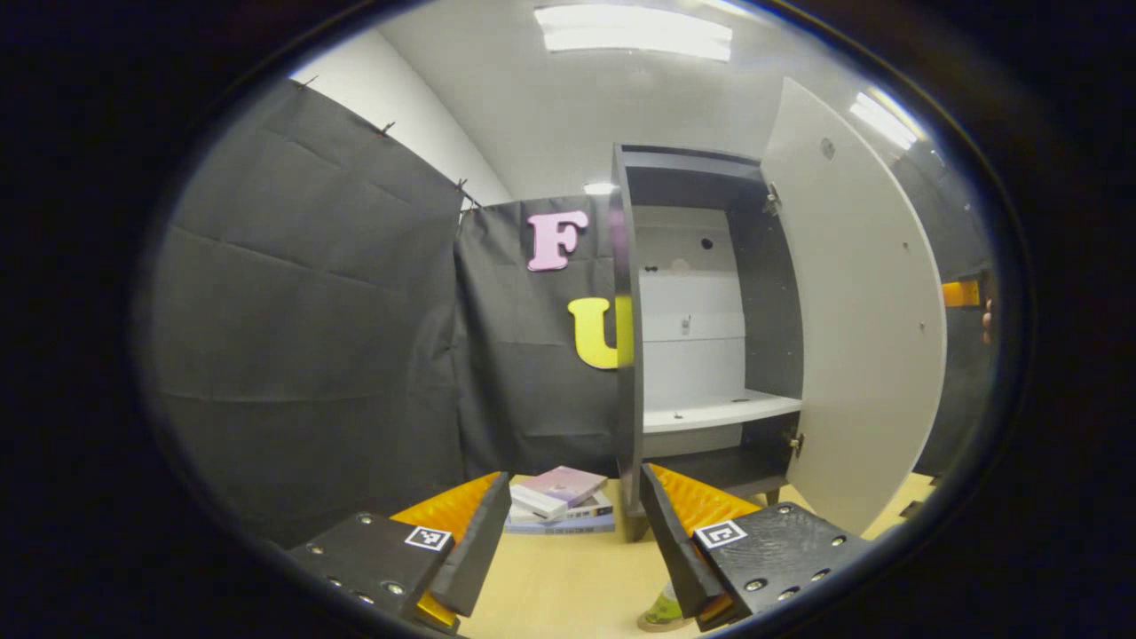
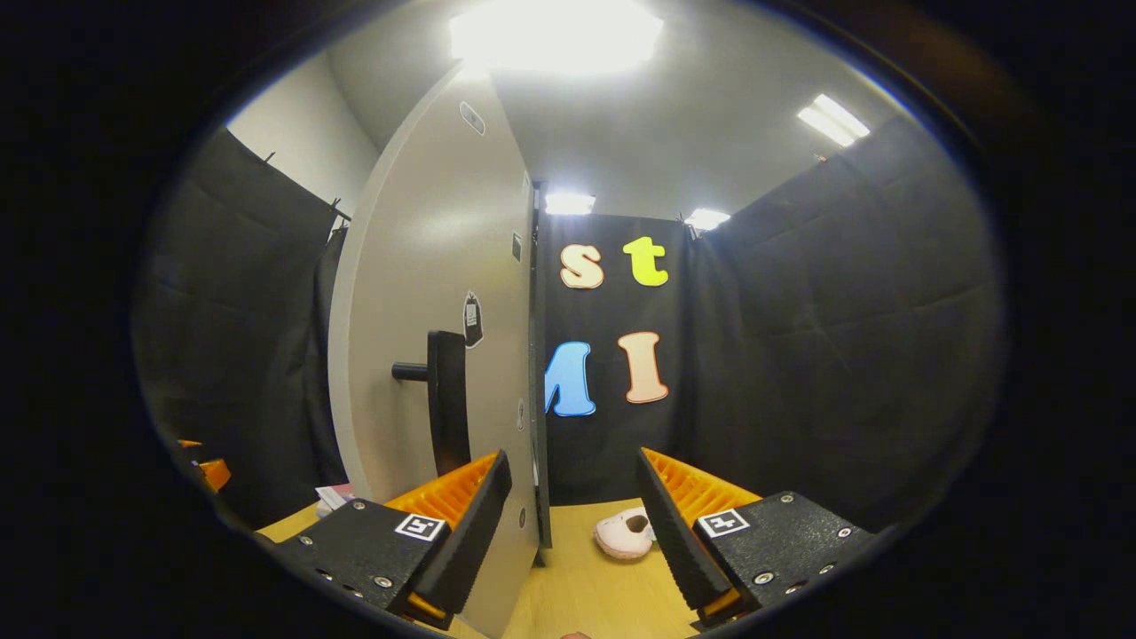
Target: Open the cabinet door with the right hand, grasp the bottle in the cabinet with the left hand and place it on the coaster, then close the cabinet door with the right hand.
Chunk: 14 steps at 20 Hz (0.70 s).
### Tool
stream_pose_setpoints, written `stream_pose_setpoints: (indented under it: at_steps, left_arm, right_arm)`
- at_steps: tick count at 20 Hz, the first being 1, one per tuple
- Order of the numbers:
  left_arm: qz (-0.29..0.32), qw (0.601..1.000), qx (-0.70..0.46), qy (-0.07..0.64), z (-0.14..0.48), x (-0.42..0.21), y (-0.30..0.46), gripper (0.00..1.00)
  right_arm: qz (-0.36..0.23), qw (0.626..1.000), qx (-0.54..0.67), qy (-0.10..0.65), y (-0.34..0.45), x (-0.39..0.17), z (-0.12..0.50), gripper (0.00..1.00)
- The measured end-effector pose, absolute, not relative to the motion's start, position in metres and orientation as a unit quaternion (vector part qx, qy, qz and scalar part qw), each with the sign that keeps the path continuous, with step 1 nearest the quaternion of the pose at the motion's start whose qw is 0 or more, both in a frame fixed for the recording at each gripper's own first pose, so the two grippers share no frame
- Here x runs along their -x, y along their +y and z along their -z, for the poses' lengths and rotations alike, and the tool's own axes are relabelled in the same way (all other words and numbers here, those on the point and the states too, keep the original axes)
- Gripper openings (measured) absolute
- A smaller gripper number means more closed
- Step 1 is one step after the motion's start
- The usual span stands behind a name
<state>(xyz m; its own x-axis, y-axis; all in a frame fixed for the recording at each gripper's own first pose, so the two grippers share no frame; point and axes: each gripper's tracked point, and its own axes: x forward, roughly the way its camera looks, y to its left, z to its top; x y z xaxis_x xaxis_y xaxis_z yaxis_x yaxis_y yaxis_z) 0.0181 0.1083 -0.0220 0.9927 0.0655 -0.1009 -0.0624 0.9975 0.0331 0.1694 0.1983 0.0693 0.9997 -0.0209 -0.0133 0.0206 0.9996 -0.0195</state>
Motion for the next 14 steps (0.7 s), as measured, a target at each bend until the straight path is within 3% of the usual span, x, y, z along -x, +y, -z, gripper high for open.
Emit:
stream_pose_setpoints:
  at_steps: [1,8,9,13,14]
  left_arm:
    - [-0.033,0.998,-0.015,0.052,0.023,-0.017,0.113,0.88]
    - [-0.044,0.998,-0.006,0.053,0.029,-0.009,0.150,0.88]
    - [-0.045,0.998,-0.007,0.052,0.030,-0.008,0.154,0.84]
    - [-0.049,0.997,-0.005,0.052,0.031,-0.005,0.169,0.88]
    - [-0.050,0.997,-0.005,0.052,0.031,-0.005,0.173,0.84]
  right_arm:
    - [0.010,1.000,0.009,0.007,0.203,-0.170,-0.069,0.88]
    - [0.001,1.000,0.012,0.011,0.235,-0.173,-0.070,0.88]
    - [0.000,1.000,0.012,0.011,0.240,-0.173,-0.071,0.88]
    - [-0.005,1.000,0.010,0.012,0.254,-0.176,-0.069,0.88]
    - [-0.007,1.000,0.009,0.012,0.258,-0.177,-0.069,0.88]
